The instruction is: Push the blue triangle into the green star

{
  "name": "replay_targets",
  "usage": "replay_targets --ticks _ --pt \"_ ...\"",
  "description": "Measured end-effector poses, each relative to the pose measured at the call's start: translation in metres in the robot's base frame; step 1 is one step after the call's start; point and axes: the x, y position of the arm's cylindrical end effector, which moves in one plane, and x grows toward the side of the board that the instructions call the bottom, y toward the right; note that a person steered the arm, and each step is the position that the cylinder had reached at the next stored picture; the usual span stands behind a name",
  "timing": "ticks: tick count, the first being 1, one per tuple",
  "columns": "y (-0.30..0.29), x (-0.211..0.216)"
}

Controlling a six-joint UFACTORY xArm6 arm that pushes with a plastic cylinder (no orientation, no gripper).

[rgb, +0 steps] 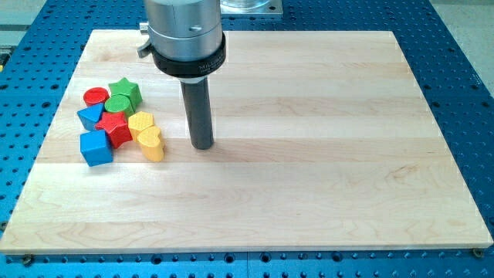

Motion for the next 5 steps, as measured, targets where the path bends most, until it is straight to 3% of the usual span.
replay_targets --ticks 1,2,3,5 --pt "0.002 0.07" --pt "-0.069 0.104" --pt "-0.138 0.082" --pt "-0.186 0.053"
